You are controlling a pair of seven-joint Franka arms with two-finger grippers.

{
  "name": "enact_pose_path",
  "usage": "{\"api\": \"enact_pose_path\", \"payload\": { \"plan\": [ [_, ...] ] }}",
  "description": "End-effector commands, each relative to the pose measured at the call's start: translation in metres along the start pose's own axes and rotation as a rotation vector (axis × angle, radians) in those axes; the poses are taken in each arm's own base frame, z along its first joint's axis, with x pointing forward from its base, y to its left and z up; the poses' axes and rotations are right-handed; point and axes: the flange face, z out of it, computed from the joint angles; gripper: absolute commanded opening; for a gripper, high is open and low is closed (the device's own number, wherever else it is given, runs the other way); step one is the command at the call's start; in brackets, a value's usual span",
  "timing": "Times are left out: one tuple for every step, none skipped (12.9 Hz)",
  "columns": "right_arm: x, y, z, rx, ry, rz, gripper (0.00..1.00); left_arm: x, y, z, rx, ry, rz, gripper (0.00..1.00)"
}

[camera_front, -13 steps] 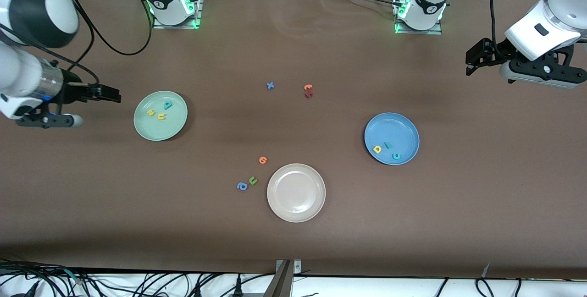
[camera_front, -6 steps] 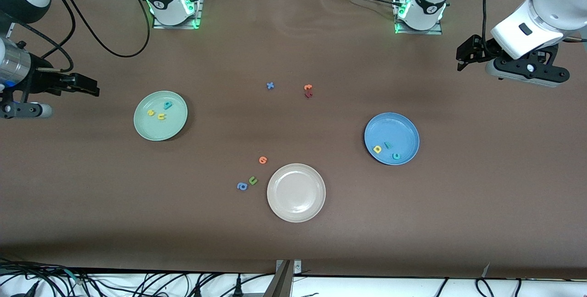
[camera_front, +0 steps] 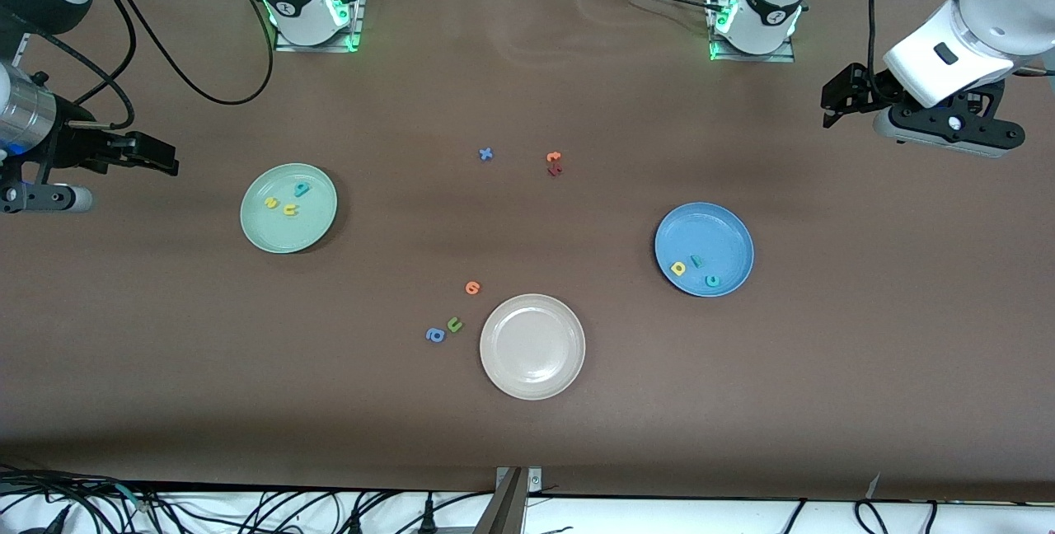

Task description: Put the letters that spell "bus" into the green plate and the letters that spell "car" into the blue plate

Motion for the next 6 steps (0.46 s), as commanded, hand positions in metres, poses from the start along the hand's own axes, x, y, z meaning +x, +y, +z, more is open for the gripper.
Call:
{"api": "enact_pose_path", "payload": {
  "plan": [
    [-0.0029, 0.0001, -0.0082, -0.006, 0.008, 0.016, 1.0, -0.0054, -0.001, -0.0022, -0.009, -0.004, -0.001, 1.0],
    [-0.0024, -0.0003, -0.0086, -0.003, 0.013, 0.019, 1.0, -0.005, -0.0019, -0.0015, -0.01, -0.006, -0.003, 1.0],
    [-0.0018, 0.0034, -0.0084, 0.002, 0.012, 0.028, 1.0, -0.005, -0.0019, -0.0015, -0.01, -0.006, -0.003, 1.0],
    [-0.0018, 0.0034, -0.0084, 0.002, 0.012, 0.026, 1.0, -0.005, -0.0019, -0.0015, -0.01, -0.006, -0.003, 1.0],
    [-0.0018, 0.0034, -0.0084, 0.002, 0.012, 0.025, 1.0, -0.005, -0.0019, -0.0015, -0.01, -0.006, -0.004, 1.0],
    [-0.0018, 0.0034, -0.0084, 0.002, 0.012, 0.026, 1.0, -0.005, -0.0019, -0.0015, -0.01, -0.006, -0.003, 1.0]
  ]
}}
